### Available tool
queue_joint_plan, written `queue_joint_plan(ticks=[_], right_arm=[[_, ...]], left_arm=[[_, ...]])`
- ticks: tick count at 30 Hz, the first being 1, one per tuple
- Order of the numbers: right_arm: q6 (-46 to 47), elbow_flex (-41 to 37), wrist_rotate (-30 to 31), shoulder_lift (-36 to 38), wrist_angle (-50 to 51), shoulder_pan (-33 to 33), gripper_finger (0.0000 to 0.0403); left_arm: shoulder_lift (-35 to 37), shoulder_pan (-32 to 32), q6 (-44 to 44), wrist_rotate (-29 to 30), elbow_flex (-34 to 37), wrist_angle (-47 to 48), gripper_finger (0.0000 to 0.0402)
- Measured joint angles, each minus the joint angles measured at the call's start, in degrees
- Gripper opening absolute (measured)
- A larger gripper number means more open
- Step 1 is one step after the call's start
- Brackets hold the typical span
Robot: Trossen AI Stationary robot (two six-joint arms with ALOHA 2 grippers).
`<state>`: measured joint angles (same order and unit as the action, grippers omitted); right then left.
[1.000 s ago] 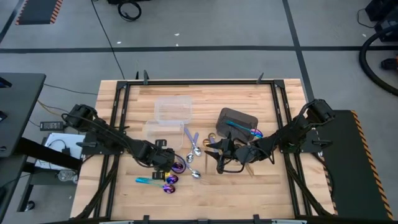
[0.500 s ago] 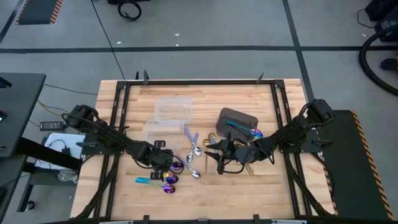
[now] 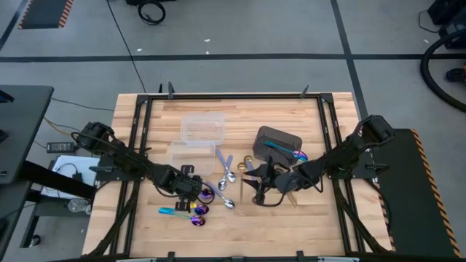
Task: Sort silverware by color (type)
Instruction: Put the purple spoon into the black bin
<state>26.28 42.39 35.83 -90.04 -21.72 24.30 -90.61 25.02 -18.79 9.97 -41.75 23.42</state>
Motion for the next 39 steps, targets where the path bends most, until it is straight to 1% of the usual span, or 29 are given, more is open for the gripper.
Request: queue_joint_plan(ticks=[3,5,7,11,13,15,19,22,25,29,34,39], right_arm=[[5.9,4.9,-1.6,1.2,20.6,-2.9,0.0136],[7.0,8.4,-3.7,1.1,32.2,-6.0,0.0137],[7.6,11.3,-6.6,1.1,39.4,-9.1,0.0138],[8.3,13.7,-12.0,1.0,50.8,-14.5,0.0138],[8.2,14.4,-13.3,1.2,54.4,-16.5,0.0138],[7.6,15.1,-16.1,1.2,58.6,-18.3,0.0138],[5.9,16.7,-21.9,1.2,66.2,-21.7,0.0136],[4.5,16.6,-23.7,1.1,72.5,-25.2,0.0134],[2.8,15.4,-26.4,1.1,74.6,-28.5,0.0133],[0.0,13.3,-30.5,1.0,74.5,-31.5,0.0133],[-0.9,12.7,-29.2,1.0,78.3,-32.8,0.0133],[-2.2,12.5,-28.7,1.0,78.9,-32.8,0.0133]], left_arm=[[0.0,0.0,0.0,0.0,0.0,-0.5,0.0064],[0.0,0.0,-0.2,0.0,0.1,-0.6,0.0066],[0.0,0.1,-0.5,0.0,0.1,-0.6,0.0075],[0.2,1.0,-2.0,1.0,0.1,-0.3,0.0102],[0.2,1.4,-2.6,0.9,0.1,-0.2,0.0113],[0.3,1.7,-2.6,1.2,0.1,-0.1,0.0119],[0.3,1.8,-2.7,1.1,0.1,-0.1,0.0121],[0.3,1.8,-2.7,0.9,0.1,-0.1,0.0121],[0.3,1.7,-2.7,0.8,0.1,-0.2,0.0121],[0.3,1.8,-3.3,1.2,0.2,-0.3,0.0121],[0.3,1.8,-3.1,1.3,0.2,-0.3,0.0121],[0.3,1.8,-3.1,1.4,0.2,-0.4,0.0121]])
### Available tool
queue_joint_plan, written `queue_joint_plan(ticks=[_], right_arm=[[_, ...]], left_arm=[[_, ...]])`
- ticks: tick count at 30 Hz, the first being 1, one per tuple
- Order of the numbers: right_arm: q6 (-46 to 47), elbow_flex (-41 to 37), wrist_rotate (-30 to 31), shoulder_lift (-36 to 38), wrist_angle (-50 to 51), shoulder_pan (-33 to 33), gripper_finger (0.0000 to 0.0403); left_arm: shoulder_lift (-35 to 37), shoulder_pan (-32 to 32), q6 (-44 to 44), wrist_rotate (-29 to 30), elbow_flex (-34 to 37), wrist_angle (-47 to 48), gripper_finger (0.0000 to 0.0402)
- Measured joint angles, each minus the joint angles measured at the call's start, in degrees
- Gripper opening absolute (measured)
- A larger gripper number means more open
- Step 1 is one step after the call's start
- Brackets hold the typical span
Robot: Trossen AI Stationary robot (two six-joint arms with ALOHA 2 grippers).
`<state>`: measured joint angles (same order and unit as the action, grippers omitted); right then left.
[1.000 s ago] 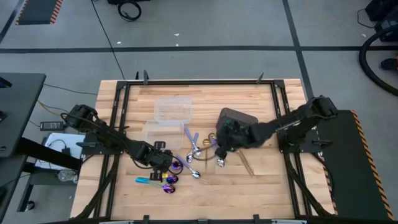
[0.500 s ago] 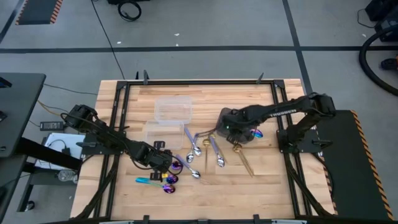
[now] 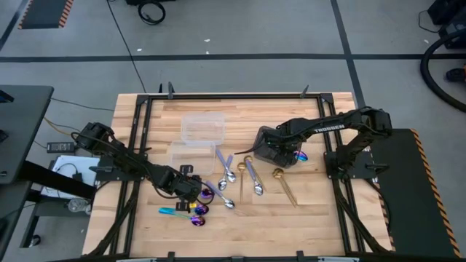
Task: Sort silverware by color (type)
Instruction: Put the purple spoon into the black bin
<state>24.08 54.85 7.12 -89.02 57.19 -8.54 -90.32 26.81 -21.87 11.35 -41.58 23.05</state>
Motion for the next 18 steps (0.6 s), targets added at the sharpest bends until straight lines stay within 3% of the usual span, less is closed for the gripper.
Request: queue_joint_plan(ticks=[10,18], right_arm=[[-0.9,-5.2,-0.9,0.0,-5.6,-2.8,0.0123],[-1.1,-5.3,-2.2,0.0,-7.1,-2.9,0.0037]], left_arm=[[0.0,0.0,0.0,0.1,0.0,0.0,0.0121],[0.0,0.0,0.1,0.1,0.0,-0.1,0.0121]])
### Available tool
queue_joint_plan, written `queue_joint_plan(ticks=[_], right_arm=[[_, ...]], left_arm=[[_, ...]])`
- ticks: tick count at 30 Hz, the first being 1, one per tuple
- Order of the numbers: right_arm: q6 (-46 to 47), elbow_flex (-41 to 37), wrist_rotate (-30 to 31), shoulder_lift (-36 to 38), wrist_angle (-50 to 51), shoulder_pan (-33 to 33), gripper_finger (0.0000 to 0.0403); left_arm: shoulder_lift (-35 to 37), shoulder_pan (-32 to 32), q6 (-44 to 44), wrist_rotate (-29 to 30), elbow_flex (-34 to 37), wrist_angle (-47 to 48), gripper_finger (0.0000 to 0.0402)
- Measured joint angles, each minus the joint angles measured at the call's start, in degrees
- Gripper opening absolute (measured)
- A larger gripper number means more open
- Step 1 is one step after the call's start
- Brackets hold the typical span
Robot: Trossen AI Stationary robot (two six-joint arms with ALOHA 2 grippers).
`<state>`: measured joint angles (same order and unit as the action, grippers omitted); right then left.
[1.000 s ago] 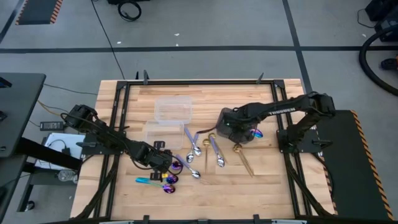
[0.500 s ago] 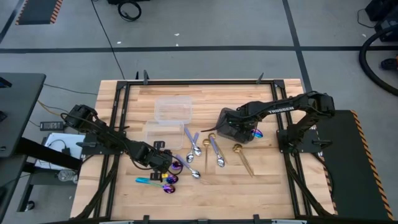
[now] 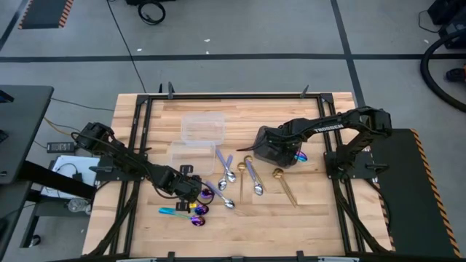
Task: Sort silverware by color (type)
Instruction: Put the purple spoon into the black bin
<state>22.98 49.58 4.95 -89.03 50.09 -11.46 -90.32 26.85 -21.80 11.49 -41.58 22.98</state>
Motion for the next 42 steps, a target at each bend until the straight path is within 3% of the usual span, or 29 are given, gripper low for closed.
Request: queue_joint_plan(ticks=[3,16,42], right_arm=[[0.7,0.0,-0.3,0.0,0.1,0.0,0.0021],[3.0,2.9,1.3,0.2,0.5,0.0,0.0037],[3.6,3.1,8.0,5.5,-10.7,1.9,0.0034]], left_arm=[[0.0,0.0,0.0,0.0,0.0,0.0,0.0121],[0.0,0.0,0.0,0.0,0.0,0.3,0.0121],[0.0,0.0,-1.5,-0.4,-0.1,0.7,0.0121]])
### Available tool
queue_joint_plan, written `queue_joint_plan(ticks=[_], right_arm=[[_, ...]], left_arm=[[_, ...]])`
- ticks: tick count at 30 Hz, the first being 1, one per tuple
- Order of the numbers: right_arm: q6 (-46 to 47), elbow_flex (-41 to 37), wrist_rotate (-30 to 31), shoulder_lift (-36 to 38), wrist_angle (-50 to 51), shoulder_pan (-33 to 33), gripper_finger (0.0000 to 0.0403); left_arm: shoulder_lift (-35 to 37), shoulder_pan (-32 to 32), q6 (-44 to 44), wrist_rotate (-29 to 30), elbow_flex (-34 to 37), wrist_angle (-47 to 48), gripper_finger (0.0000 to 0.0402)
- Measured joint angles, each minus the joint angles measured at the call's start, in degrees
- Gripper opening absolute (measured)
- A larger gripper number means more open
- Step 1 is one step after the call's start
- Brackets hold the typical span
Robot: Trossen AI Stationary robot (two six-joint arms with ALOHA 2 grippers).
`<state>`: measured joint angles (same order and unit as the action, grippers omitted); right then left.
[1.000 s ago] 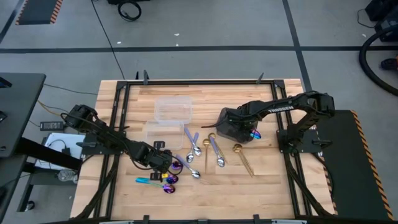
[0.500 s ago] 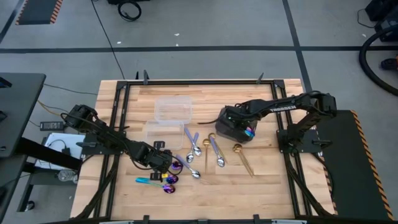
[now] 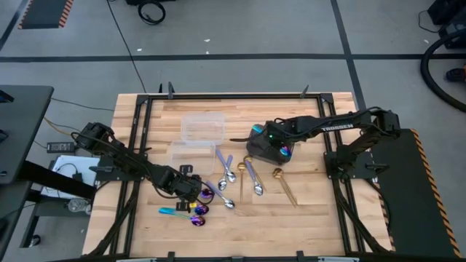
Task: Sort silverware by color (type)
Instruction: Put the purple spoon into the black bin
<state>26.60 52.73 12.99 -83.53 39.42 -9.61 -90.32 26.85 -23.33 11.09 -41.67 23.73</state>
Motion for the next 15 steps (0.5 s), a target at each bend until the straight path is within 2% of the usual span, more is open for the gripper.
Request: queue_joint_plan(ticks=[4,9,15], right_arm=[[-0.1,0.0,2.6,1.1,-2.2,0.5,0.0034],[-1.1,-2.4,4.8,1.9,-10.0,1.8,0.0035],[5.3,-3.0,2.2,2.0,-9.1,3.5,0.0035]], left_arm=[[0.0,0.0,0.0,-0.1,0.0,0.0,0.0121],[0.0,0.0,0.0,-0.2,0.0,0.1,0.0121],[0.0,0.0,0.0,-0.2,0.0,0.2,0.0121]])
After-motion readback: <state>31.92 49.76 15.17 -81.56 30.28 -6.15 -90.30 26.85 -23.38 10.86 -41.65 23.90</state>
